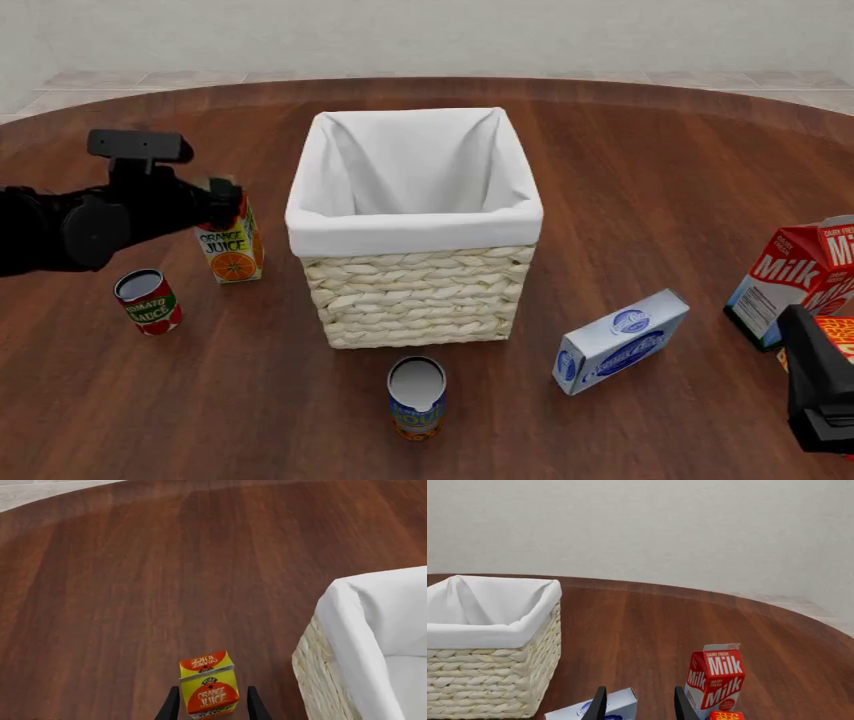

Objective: Pick up the orange juice, and put it in the basket.

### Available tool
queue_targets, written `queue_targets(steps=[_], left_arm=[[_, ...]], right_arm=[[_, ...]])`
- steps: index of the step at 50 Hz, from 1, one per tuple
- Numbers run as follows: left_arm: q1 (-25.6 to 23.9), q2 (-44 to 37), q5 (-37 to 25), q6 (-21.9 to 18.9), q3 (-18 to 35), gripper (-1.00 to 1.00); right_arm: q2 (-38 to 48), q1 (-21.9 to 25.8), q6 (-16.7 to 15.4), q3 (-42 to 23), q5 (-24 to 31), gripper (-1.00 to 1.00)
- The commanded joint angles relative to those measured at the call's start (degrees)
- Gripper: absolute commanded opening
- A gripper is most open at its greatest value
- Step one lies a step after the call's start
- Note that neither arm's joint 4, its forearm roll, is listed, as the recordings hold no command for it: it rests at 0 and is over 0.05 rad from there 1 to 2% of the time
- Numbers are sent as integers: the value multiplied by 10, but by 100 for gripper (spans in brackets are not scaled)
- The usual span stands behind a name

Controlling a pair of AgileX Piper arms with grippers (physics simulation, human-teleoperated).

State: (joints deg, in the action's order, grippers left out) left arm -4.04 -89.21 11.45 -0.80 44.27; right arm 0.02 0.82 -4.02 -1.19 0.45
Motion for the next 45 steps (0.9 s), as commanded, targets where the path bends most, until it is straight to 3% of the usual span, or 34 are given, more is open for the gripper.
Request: queue_targets(steps=[1, 45], left_arm=[[3, -14, 10, 1, -2, 100], [9, -72, 37, 6, 10, 100]], right_arm=[[0, 1, -1, 1, 0, 100], [0, 1, -3, 2, 2, 100]])
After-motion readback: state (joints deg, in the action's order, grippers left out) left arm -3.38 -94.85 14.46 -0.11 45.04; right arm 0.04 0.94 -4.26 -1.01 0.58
